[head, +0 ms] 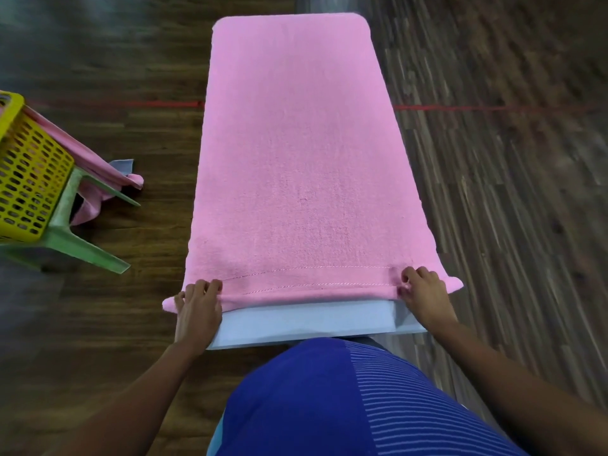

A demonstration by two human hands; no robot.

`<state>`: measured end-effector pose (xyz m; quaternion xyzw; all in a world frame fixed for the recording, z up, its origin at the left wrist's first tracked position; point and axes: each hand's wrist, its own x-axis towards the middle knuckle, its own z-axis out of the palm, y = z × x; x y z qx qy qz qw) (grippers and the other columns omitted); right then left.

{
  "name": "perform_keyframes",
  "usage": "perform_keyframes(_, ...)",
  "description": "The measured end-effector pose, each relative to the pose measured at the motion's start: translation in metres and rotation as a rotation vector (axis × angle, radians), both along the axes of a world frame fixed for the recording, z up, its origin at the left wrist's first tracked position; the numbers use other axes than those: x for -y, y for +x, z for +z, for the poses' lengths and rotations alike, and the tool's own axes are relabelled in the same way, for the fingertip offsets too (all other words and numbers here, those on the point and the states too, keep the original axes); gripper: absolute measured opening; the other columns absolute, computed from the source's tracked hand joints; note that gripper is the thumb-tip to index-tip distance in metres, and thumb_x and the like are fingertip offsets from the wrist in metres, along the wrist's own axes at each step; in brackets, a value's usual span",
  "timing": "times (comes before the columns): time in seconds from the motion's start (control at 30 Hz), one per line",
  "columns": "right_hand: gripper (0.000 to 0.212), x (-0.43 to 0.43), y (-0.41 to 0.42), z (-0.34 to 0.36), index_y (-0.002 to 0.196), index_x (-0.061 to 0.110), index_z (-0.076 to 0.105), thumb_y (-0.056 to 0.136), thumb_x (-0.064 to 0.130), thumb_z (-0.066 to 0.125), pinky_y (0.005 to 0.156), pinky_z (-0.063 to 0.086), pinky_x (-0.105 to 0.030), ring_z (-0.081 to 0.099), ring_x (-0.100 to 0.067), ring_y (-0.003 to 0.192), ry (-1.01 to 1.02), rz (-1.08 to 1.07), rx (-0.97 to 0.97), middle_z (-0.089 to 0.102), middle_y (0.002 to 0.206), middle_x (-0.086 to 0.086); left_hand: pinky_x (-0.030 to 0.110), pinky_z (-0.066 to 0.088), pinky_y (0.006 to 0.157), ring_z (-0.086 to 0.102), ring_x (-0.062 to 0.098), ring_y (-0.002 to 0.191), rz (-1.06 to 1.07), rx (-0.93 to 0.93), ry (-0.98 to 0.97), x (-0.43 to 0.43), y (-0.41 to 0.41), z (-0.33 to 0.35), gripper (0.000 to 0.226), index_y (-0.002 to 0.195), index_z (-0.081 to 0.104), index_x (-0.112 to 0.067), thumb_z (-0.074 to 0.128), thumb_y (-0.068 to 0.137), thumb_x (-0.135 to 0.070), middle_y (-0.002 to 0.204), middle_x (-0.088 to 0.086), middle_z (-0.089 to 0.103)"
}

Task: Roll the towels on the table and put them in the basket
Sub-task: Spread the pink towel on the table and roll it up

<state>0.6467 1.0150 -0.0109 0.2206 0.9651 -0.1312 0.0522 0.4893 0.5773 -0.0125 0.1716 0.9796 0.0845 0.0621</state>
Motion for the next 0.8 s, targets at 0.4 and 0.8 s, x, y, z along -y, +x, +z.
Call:
perform_keyframes(0.4, 0.026, 0.017, 0.021, -0.014, 0.107, 0.009, 0.060, 0.082, 0.003, 0.067, 0.084, 0.049, -0.041, 0.057, -0.027, 0.093, 0.051, 0.097, -0.069, 0.065, 0.106, -0.008, 0.046, 0.051, 0.076, 0.058, 0.032, 0.092, -0.156, -0.020, -0.008, 0.000, 0.012, -0.003, 0.027, 0.099, 0.068, -0.002, 0.071, 0.074, 0.004, 0.098, 0.013, 0.067)
perform_keyframes(0.8, 0.018, 0.004, -0.003, 0.006, 0.090, 0.010, 0.068, 0.084, 0.021, 0.055, 0.073, 0.041, -0.041, 0.054, -0.031, 0.081, -0.032, 0.021, 0.110, 0.068, 0.090, -0.010, 0.043, 0.045, 0.074, 0.057, 0.027, 0.069, -0.152, 0.066, -0.064, -0.001, -0.001, 0.011, 0.026, 0.083, 0.064, -0.015, 0.040, 0.081, -0.026, 0.070, 0.002, 0.064)
